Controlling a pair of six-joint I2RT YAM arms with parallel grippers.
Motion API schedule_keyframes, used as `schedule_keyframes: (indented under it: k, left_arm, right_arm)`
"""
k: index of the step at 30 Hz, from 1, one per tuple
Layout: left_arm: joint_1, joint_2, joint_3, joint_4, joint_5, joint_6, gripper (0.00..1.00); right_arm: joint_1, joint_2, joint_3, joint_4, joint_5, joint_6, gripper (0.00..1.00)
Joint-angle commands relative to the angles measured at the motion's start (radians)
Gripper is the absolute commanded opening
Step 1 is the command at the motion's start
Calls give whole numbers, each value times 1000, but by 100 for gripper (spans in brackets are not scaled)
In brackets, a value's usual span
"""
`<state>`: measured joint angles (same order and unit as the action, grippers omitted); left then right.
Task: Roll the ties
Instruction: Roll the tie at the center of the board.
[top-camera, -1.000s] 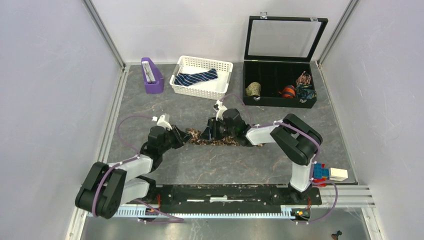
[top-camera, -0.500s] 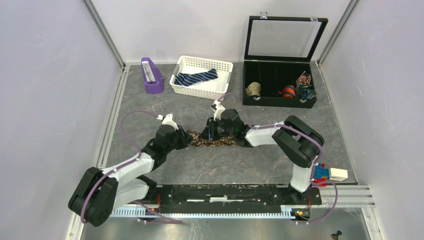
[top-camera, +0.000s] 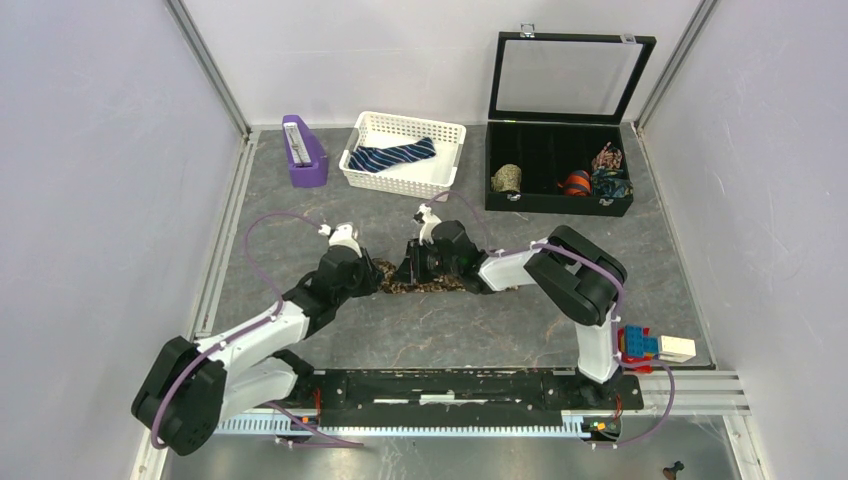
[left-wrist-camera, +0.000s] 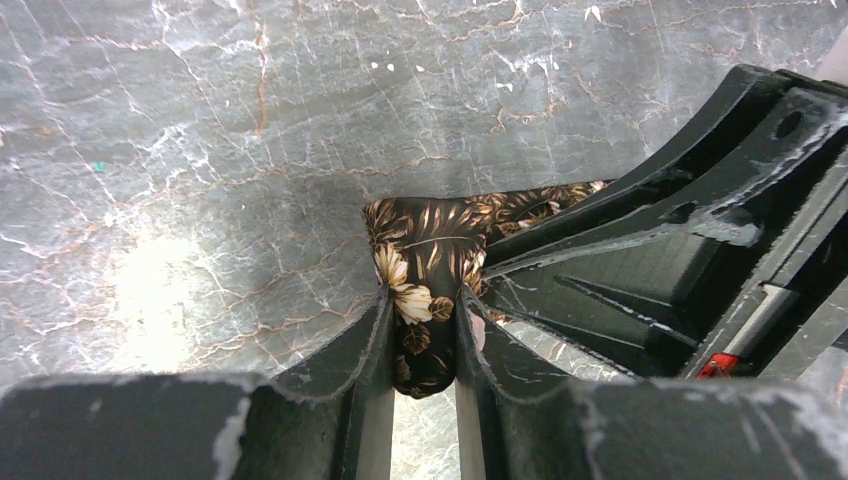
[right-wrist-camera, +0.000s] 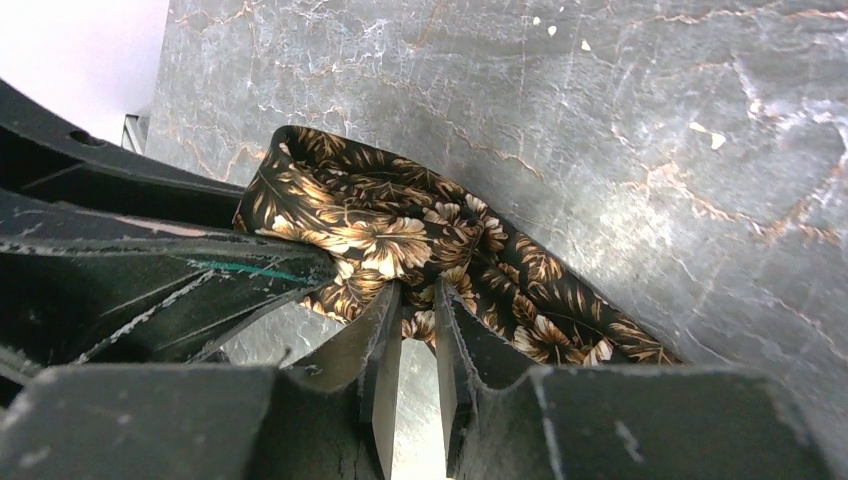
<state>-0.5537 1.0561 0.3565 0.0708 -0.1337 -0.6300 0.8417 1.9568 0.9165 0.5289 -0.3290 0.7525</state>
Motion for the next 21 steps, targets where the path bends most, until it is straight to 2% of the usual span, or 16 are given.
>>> schedule_keyframes:
  k: [1, 7, 21]
  left_arm:
    - [-23, -25, 70, -56, -56, 72, 9]
    - [-62, -14, 126, -143, -118, 100, 9]
    - [-155, 120, 244, -311, -359, 139, 9]
  right_arm:
    - [20, 32, 64, 51, -3, 9, 24]
    - [39, 63, 98, 74, -14, 29, 21]
    - [37, 30, 58, 94, -30, 17, 23]
